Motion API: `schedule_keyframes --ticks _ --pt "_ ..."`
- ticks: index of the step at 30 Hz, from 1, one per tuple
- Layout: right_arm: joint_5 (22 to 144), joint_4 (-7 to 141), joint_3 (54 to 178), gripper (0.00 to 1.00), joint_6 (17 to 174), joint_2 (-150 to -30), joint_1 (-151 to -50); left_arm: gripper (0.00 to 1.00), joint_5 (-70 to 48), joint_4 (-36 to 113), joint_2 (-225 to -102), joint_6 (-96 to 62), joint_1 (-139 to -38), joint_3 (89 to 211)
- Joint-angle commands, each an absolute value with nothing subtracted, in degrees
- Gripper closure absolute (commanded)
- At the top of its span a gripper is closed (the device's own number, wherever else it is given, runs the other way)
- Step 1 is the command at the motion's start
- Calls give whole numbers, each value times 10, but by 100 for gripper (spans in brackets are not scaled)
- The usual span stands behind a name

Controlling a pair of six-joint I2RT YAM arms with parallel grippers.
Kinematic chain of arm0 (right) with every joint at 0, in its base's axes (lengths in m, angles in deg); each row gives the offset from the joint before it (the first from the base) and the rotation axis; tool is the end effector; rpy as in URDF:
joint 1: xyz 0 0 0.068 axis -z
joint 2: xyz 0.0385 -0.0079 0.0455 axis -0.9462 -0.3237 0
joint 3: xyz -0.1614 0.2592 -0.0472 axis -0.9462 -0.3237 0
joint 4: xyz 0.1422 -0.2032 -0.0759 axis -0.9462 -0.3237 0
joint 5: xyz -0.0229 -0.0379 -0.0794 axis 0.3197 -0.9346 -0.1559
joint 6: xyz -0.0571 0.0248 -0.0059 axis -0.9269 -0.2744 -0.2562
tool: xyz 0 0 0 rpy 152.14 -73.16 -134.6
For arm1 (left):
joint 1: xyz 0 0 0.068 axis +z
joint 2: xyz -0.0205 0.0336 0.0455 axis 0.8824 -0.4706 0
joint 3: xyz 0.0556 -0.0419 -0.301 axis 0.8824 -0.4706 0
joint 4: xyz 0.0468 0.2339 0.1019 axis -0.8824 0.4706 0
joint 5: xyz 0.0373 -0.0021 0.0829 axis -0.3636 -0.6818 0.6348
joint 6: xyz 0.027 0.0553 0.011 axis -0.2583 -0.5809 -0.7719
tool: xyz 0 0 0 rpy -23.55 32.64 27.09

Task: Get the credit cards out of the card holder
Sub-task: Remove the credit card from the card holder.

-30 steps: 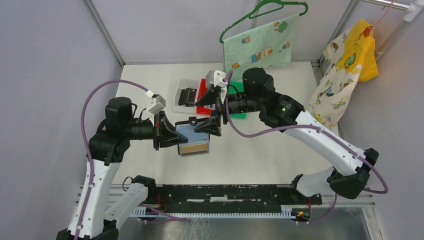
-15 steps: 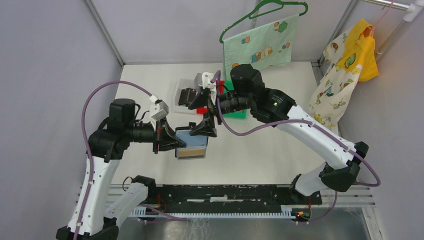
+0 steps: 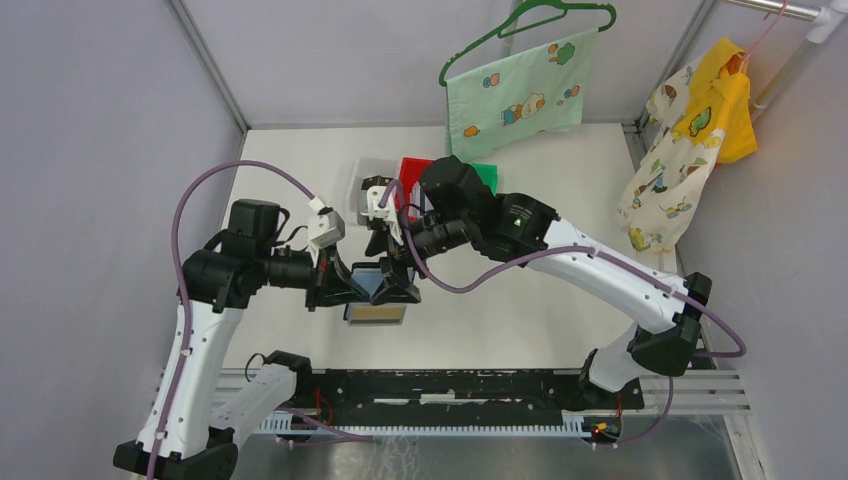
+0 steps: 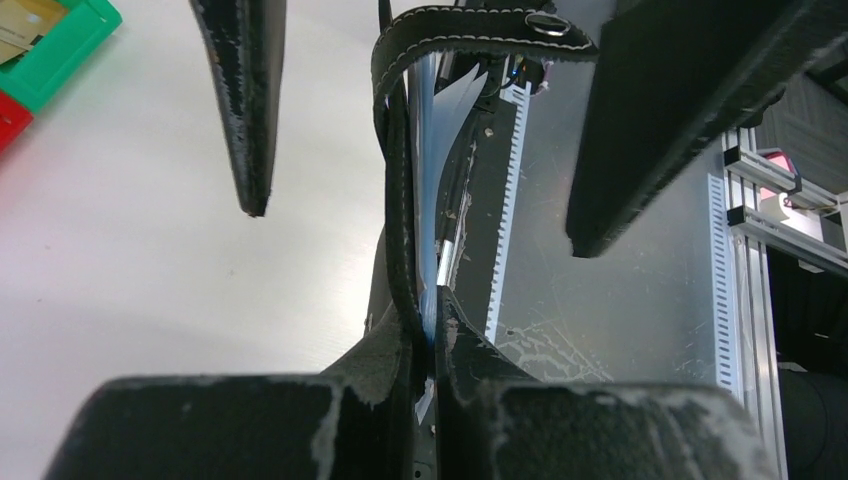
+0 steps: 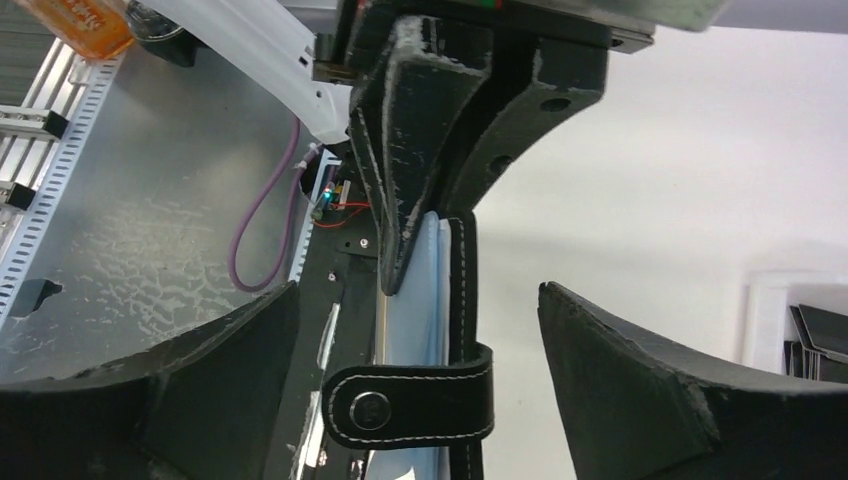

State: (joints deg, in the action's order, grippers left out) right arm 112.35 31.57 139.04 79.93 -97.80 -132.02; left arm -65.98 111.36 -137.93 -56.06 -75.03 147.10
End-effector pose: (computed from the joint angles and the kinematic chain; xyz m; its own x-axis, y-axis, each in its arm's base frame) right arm 0.1417 0.3139 0.4653 -0.0644 -0.3668 -0.9280 -0.9809 -0.1479 0.1266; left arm 0.0827 -0.0629 0.4064 -0.3840 0.3001 -0.8732 0.9208 0.1947 -0.3380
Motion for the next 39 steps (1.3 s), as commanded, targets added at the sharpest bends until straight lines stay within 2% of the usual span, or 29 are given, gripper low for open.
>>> schedule_keyframes --ticks 1,4,11,13,15,18,19,20,22,23,25,27,31,39 --pt "1085 307 1412 12 786 -988 -1320 98 -682 1133 -1377 -612 -750 1493" --pt "1079 291 1433 29 793 -1005 -1320 98 -684 1143 -1372 -622 -750 1489" --pt "1094 295 1414 35 795 -1005 -1326 98 -680 1148 -1364 -638 -750 1488" --pt "1094 307 1400 41 801 -998 -1327 98 -676 1156 -1366 -652 -751 1489" --pt "1095 317 1389 57 807 -994 -1327 98 -672 1166 -1367 -667 -750 1492" --pt "1099 338 1378 88 820 -984 -1327 98 -667 1169 -1368 -682 -750 1498" --pt "1096 344 1378 96 825 -982 -1327 96 -666 1163 -1368 -679 -750 1500" --pt "1093 352 1377 100 833 -978 -1326 89 -662 1149 -1365 -668 -750 1500" --pt "1095 385 1365 100 860 -963 -1320 58 -655 1103 -1355 -624 -750 1494" --pt "1101 418 1347 100 878 -952 -1313 39 -651 1080 -1348 -601 -750 1489" --pt "1107 505 1296 100 940 -918 -1298 17 -643 1033 -1327 -554 -750 1474" --pt "1115 589 1247 100 996 -878 -1286 9 -630 971 -1300 -494 -751 1455" --pt "1144 698 1191 100 1059 -834 -1272 5 -604 834 -1248 -366 -750 1420" --pt "1191 790 1140 100 1113 -781 -1268 3 -556 640 -1219 -149 -750 1399"
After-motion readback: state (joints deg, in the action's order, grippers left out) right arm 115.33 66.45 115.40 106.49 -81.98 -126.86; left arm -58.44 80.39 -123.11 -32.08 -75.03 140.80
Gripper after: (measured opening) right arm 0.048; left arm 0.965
